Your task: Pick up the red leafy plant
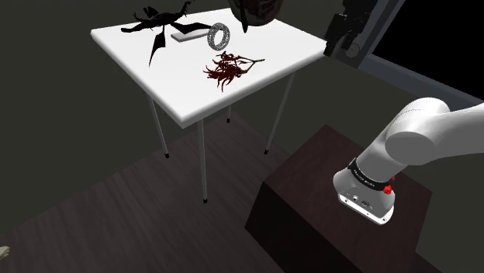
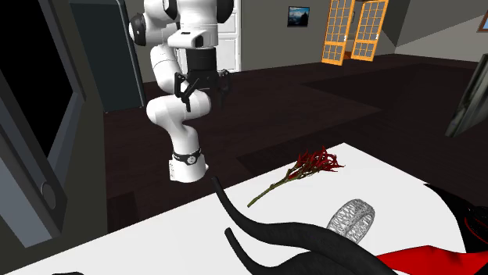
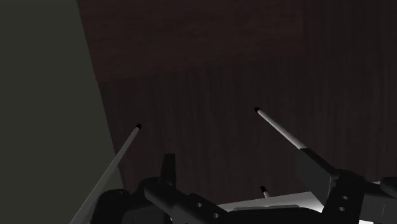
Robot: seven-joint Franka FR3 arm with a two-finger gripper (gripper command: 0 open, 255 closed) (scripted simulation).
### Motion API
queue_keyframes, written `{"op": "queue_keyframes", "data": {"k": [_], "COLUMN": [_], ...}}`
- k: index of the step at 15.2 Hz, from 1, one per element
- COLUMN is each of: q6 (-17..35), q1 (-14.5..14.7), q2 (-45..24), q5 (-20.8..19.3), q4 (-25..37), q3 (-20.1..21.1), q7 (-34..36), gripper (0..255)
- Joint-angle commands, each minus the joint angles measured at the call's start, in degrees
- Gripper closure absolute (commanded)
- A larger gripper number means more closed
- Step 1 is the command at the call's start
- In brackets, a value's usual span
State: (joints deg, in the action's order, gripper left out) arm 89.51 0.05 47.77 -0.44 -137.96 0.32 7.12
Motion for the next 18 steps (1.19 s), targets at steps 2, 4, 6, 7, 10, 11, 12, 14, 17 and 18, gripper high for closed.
{"op": "queue_keyframes", "data": {"k": [2, 4, 6, 7, 10, 11, 12, 14, 17, 18], "q6": [0.7, 2.3, 4.1, 5.1, 8.2, 9.2, 10.3, 12.5, 15.7, 16.8], "q1": [-0.5, -1.5, -2.7, -3.2, -5.0, -5.6, -6.2, -7.6, -9.4, -10.0], "q2": [-1.1, -3.7, -6.7, -8.3, -13.4, -15.2, -17.1, -21.0, -26.9, -28.9], "q5": [1.6, 4.7, 7.6, 8.9, 12.2, 13.2, 14.0, 15.3, 16.5, 16.6], "q4": [0.2, 1.0, 2.2, 2.9, 5.6, 6.6, 7.7, 10.0, 13.9, 15.3], "q3": [1.4, 4.1, 6.7, 8.0, 11.4, 12.4, 13.4, 15.3, 17.7, 18.4], "q7": [3.7, 10.8, 17.9, 21.3, 31.6, 34.9, 38.2, 44.8, 54.6, 57.8], "gripper": [0, 0, 0, 0, 0, 0, 0, 0, 0, 0]}}
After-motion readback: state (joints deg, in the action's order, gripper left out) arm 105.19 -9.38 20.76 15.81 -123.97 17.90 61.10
